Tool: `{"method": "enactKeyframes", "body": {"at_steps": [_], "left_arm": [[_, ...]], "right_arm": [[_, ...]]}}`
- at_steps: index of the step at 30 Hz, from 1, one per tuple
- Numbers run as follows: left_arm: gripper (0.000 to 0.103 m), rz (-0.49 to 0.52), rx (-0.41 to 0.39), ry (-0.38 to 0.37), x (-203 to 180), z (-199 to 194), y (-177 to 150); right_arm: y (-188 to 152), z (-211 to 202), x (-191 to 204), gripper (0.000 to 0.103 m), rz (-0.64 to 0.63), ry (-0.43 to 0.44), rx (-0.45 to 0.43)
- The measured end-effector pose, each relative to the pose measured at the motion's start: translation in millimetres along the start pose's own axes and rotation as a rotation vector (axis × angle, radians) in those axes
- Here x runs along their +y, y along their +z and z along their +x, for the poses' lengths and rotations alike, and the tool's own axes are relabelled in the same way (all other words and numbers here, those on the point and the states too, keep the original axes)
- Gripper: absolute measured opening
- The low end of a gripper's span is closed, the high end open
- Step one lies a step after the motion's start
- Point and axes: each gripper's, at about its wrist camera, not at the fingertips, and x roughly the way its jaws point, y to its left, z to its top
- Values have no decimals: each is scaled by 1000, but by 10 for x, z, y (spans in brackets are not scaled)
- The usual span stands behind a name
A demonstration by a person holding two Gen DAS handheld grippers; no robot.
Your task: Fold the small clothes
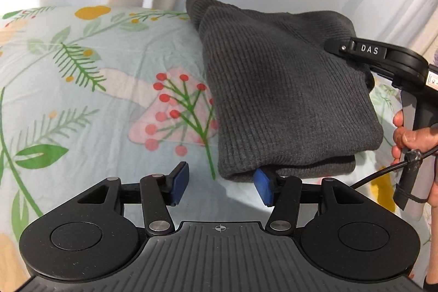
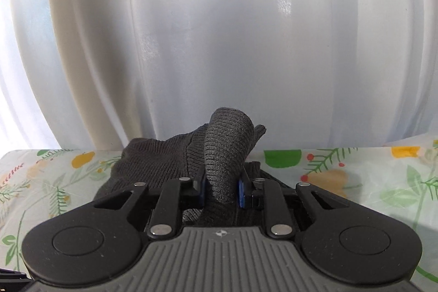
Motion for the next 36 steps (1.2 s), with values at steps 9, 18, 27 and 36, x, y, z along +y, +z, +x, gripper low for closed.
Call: {"method": "enactKeyframes", "body": {"at_steps": [9,18,27,36], "left_arm": [[57,-9,5,6,5,8,12],[57,-22,4,-6,30,11,22],[58,-20,3,1,17,13,19],[58,-46,-20,31,132,-87,63]], "right_arm": [[-246,139,-150,26,-14,-107,60],[-591,-662,-587,61,316,144,66],[-950,-684,-644,46,503,298,188],[-922,-664,-683,14,655,461,152]]}}
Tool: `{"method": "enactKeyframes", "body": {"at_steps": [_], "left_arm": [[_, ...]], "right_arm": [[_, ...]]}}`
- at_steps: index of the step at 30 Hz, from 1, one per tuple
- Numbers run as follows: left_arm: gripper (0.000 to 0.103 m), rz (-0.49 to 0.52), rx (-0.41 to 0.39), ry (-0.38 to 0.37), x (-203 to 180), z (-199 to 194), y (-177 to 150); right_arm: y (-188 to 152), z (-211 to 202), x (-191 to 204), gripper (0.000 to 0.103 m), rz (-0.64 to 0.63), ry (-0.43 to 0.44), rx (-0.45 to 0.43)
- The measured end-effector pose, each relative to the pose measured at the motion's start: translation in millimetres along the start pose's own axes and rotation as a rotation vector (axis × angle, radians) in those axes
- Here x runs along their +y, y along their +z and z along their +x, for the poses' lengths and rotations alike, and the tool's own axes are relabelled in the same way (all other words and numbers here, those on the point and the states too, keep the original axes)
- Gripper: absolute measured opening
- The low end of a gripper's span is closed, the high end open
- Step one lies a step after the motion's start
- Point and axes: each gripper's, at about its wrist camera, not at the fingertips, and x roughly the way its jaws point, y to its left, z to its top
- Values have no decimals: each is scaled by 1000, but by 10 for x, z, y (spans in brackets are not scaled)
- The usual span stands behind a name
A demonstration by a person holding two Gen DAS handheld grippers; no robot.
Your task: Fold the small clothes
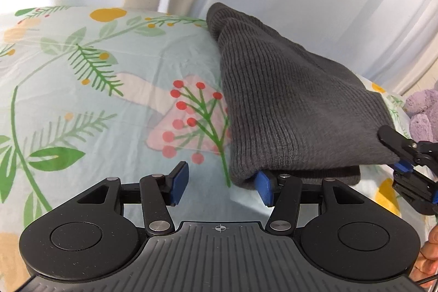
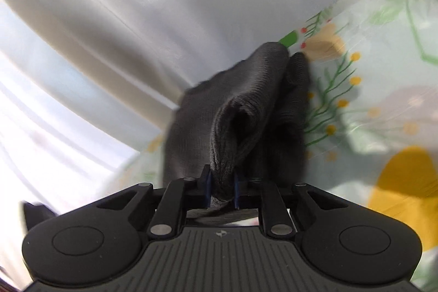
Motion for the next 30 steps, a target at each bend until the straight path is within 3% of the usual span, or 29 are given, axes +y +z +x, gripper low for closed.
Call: {"method": "enactKeyframes", "body": {"at_steps": [1,2,3,5,6,10,14,17,21,23,25,27,30], "left_arm": [[62,-11,1,-8,37,-11,17],[63,-23,8,-27,70,-15,30],[63,-37,22,-44,97,-16,40],[62,-50,50,-61,130,-22,48],[61,-51,60,-70,147,-37,52],[62,-59,84,-113,271,-175,109],[65,-66,23,-71,411,-314,323],[66,-46,-56,-45,383,-219,631],[65,-41,-111,-107,318,178,1056],[65,-70,-94,-156,309,416,1233],[61,-106,-53,-206,308,685,1384],[62,-146,-34,-222,318,889,1487],[60,-236,39,-277,366,1183,1624]], "right_arm": [[21,-34,-95,14,88,80,-2],[32,-54,-151,14,123,84,-3],[37,-55,-158,14,90,14,-7],[2,20,-61,13,-99,-252,14],[-28,48,-33,13,-162,-308,24],[12,-42,49,14,-208,-341,28],[167,-206,218,20,-341,-557,-96],[416,-132,361,20,-389,-485,-139],[642,462,596,20,-547,-429,-89],[736,798,595,20,-597,-403,-52],[747,1032,540,20,-632,-467,-16],[721,1100,445,20,-632,-494,-7],[683,1015,341,20,-611,-464,-34]]}}
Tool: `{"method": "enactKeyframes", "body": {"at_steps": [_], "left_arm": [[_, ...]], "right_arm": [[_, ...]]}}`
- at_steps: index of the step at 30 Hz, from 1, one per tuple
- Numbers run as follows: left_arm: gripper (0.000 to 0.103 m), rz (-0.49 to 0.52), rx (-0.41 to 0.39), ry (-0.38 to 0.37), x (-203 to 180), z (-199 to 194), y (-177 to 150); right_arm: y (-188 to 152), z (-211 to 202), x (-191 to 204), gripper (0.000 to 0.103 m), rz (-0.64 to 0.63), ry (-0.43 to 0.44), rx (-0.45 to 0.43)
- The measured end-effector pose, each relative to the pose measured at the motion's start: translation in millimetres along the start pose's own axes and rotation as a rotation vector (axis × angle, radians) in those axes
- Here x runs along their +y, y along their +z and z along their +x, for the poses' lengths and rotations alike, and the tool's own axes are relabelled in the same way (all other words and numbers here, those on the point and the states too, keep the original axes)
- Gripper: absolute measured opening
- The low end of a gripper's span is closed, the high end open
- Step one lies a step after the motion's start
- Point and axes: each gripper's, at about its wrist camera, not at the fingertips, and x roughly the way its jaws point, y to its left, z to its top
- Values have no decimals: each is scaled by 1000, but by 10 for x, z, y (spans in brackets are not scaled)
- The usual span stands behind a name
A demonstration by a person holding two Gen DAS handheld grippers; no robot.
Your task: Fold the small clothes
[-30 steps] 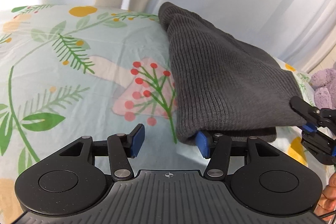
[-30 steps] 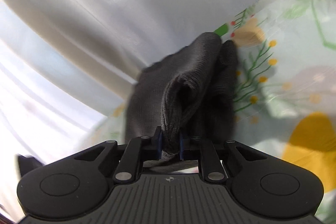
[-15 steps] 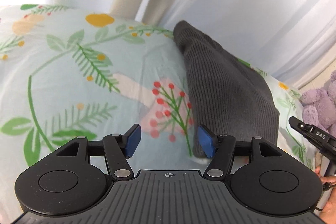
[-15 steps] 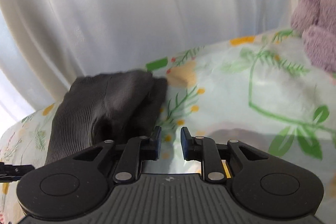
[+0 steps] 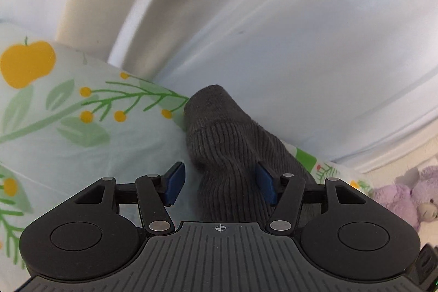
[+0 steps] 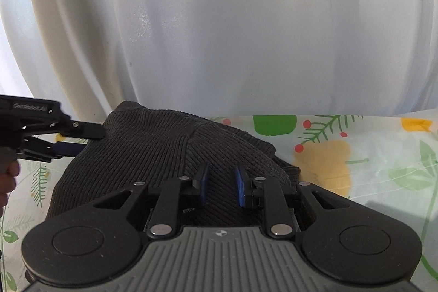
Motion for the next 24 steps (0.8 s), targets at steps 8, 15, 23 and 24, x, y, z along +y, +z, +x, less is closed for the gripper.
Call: {"method": "enactKeyframes", "body": {"at_steps": [8,15,23,24], "left_arm": [[29,136,-96,67,-336,113,86],[62,439,-244,176,-664,-322,-368],[73,346,-160,141,-639,-420,-853],[74,356,-150,150,-659,-426,-898]], "right_arm": [[-58,13,-45,20,-3,21,-23],[-105,-193,-197,52,51,-138,-81],[-395,-286,-836,42,570,270,18],[-402,-243,-825,39,588,291,30]]}}
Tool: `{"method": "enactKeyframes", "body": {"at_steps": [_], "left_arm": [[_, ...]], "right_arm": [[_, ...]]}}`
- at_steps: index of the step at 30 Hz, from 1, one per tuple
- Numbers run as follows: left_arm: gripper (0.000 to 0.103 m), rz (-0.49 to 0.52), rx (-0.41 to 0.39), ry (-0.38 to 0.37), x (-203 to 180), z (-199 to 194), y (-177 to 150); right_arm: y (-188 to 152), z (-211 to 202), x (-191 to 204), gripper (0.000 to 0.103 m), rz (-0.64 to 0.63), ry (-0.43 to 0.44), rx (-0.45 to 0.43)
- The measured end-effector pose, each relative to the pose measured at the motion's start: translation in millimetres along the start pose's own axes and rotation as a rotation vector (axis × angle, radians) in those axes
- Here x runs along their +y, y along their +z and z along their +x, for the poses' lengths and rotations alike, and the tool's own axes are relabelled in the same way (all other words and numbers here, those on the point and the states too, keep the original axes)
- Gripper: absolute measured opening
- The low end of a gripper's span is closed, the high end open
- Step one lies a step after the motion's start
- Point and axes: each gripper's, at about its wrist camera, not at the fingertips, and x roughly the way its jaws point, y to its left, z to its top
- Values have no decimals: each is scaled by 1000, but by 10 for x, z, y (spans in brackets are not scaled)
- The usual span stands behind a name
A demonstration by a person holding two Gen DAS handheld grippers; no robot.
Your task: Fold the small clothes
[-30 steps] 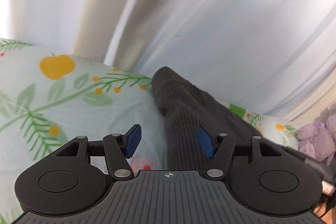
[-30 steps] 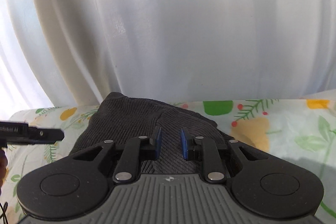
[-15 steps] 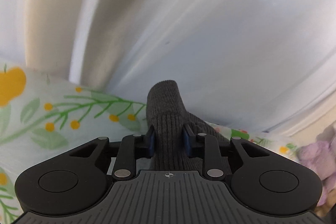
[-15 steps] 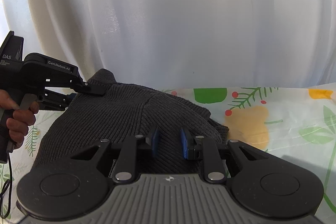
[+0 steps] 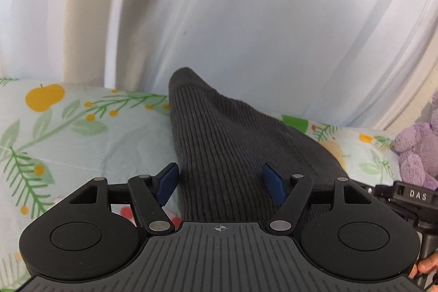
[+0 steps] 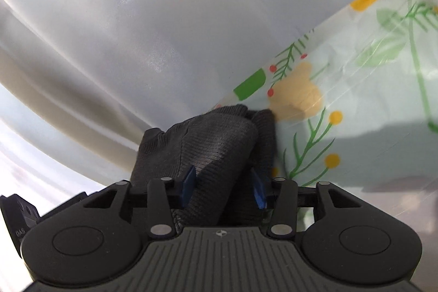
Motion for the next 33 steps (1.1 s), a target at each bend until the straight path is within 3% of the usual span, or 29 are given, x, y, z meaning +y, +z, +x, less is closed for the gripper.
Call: {"method": "enactKeyframes", "body": {"at_steps": [1,3,4,6,9,12,18,20,22,26,29,33], "left_arm": [[74,11,2,11,-9,-6,-37],[75,18,10,30,-31,5,-59],[75,14,14,32,-32,-1,-67],[75,-1,20,22,-22,-8,-79],[76,-6,29,24,-40,18,-78],[77,1,33,33,-68,13,-87],[81,9,46,24,-82,-10,-104],[82,10,59,20,-82,-2,-124],[83,4,75,13,-66,-20,-160],[83,-6,79,7,2,-232,-314],[83,8,85,-10,33,-472,-517],[83,12,106,-24,52,-691,-814]], "right_arm": [[-1,43,-3,39,13,17,6],[-4,134,24,26,18,15,20],[0,154,51,25,2,13,17],[-10,116,183,15,-83,-16,-11],[-39,46,424,13,-248,-97,-81],[-112,55,595,12,-371,-188,-106],[-221,27,739,11,-481,-269,-148],[-270,65,758,11,-549,-348,-162],[-296,209,682,11,-587,-417,-118],[-232,60,574,29,-498,-451,-126],[-194,-302,475,31,-361,-305,-128],[-384,-646,190,51,-99,-5,-35]]}}
